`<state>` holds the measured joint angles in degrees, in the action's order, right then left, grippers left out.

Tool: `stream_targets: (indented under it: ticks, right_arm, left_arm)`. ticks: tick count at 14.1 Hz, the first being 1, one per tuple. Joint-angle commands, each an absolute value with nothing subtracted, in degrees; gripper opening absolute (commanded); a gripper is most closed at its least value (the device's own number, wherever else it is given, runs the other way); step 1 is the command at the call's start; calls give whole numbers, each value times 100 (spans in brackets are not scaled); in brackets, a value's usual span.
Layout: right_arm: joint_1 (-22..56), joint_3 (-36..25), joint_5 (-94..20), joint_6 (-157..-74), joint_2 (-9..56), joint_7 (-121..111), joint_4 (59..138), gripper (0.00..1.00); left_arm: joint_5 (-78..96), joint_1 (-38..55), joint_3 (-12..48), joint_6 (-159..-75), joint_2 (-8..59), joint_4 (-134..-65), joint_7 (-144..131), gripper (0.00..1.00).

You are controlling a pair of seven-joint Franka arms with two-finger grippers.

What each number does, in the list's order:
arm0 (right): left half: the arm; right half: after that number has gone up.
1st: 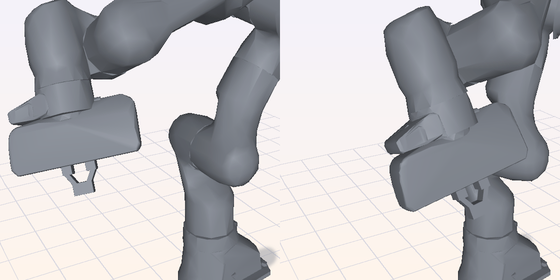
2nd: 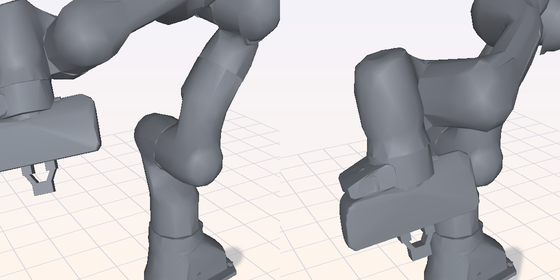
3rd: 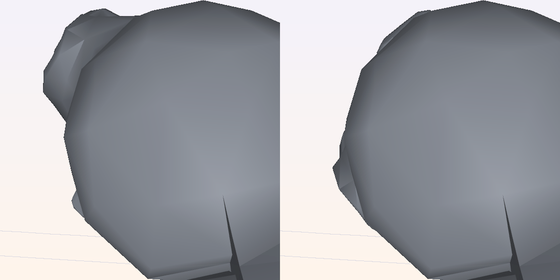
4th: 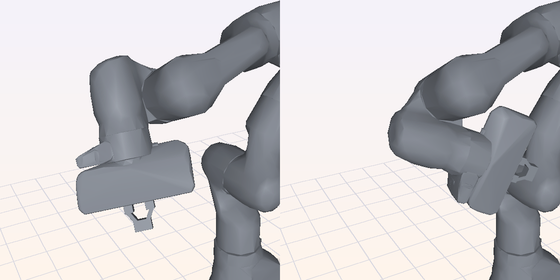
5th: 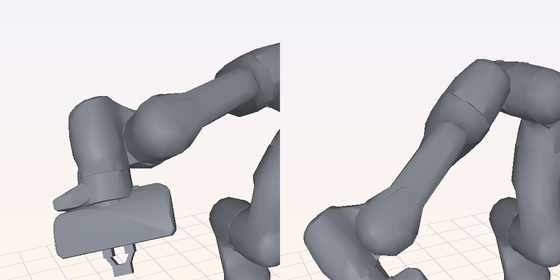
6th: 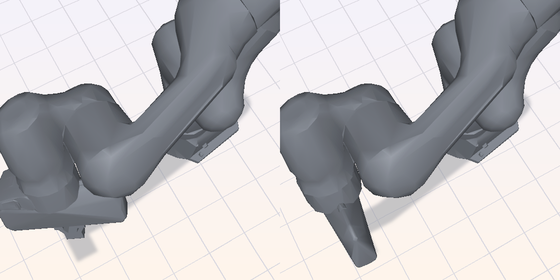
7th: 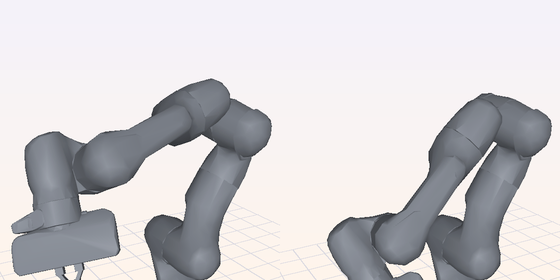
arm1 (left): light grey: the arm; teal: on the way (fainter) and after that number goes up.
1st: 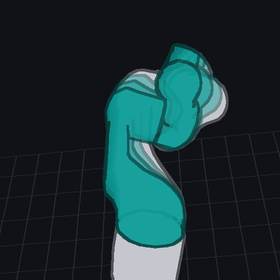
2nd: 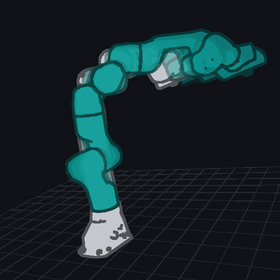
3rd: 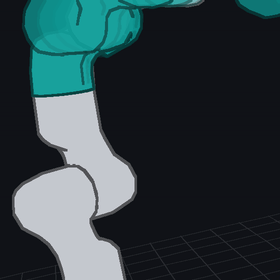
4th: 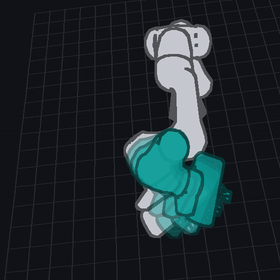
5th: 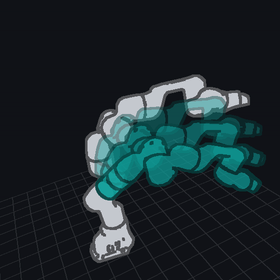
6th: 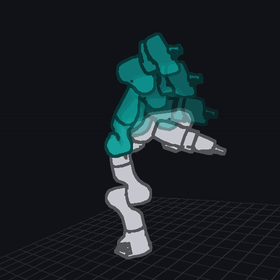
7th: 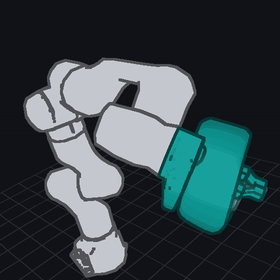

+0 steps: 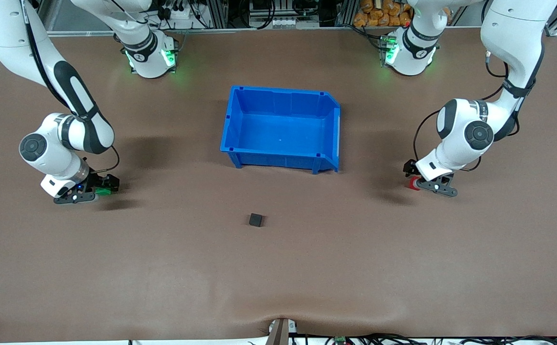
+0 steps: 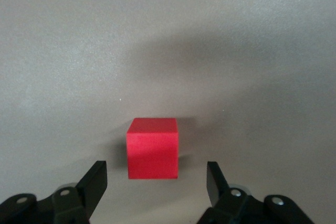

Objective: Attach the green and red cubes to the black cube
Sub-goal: 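Close the right gripper on the green cube while the left gripper grasps red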

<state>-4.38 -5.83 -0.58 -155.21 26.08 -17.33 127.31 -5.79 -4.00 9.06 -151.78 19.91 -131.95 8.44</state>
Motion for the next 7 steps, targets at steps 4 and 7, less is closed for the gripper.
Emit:
stream_targets:
  ticks: [4, 7]
  right_arm:
    - [-510, -519, -26, -15144, 2479, -1740, 12612, 0]
    - [-501, -519, -26, -15144, 2470, -1967, 12551, 0]
  left_arm:
    - [-756, -352, 932, -15214, 1977, -13166, 747, 67]
    - [-756, -343, 932, -15214, 1986, -13122, 747, 64]
